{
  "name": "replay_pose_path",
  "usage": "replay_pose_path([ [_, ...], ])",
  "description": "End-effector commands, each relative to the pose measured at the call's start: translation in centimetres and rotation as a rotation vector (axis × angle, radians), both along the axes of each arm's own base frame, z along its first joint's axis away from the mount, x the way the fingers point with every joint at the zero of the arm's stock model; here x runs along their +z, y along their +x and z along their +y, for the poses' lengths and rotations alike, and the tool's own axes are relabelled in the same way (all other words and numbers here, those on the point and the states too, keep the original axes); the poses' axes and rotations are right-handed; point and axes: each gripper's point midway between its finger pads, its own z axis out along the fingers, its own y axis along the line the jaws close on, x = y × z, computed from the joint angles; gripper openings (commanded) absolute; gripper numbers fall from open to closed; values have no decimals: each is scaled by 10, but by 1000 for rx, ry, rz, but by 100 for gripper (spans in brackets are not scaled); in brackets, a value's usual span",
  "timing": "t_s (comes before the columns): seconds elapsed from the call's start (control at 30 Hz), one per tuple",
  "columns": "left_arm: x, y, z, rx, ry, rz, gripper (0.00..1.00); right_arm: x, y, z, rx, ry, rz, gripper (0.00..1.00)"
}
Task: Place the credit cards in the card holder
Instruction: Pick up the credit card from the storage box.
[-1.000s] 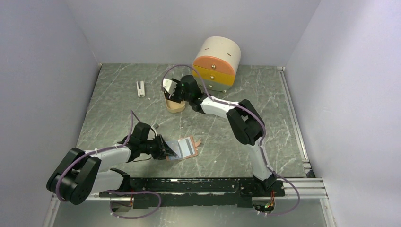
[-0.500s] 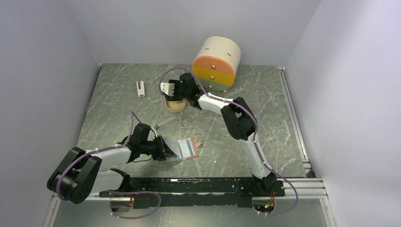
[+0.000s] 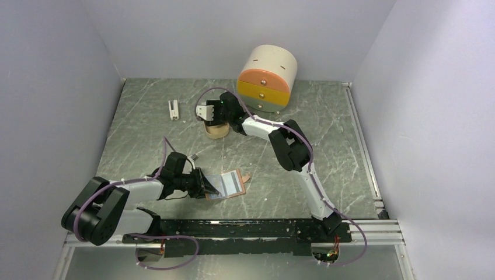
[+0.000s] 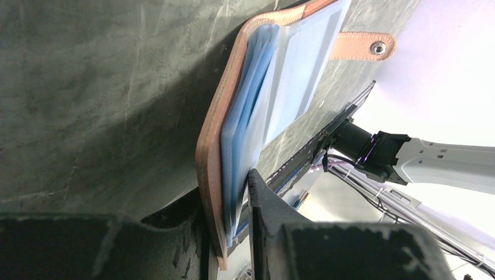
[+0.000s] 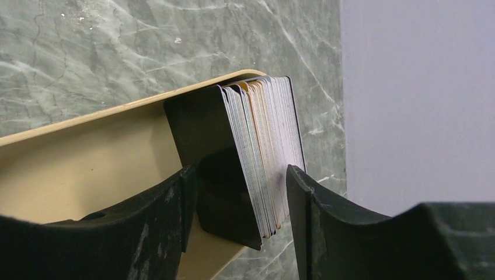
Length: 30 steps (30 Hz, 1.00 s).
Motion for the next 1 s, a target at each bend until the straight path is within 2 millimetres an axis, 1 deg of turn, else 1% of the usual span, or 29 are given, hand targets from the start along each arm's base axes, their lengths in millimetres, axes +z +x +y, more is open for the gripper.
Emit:
replay_pose_path([
  [0.0, -2, -1, 0, -14, -11, -6, 25, 12, 14, 1, -19, 5, -56, 59],
  [0.23, -4, 0, -1, -15, -10, -1, 25, 32, 18, -2, -41, 44, -95, 53],
  [0.37, -4, 0, -1, -15, -13, 3, 25, 39, 18, -3, -41, 51, -105, 50],
  [0.63, -5, -1, -1, -15, -14, 4, 25, 41, 14, -6, -26, 45, -101, 43],
  [0.83, -5, 0, -2, -14, -17, 4, 25, 48, 13, -7, -24, 54, -102, 38],
  [0.97, -4, 0, -2, -13, -17, 3, 25, 51, 10, -10, -27, 63, -98, 33],
])
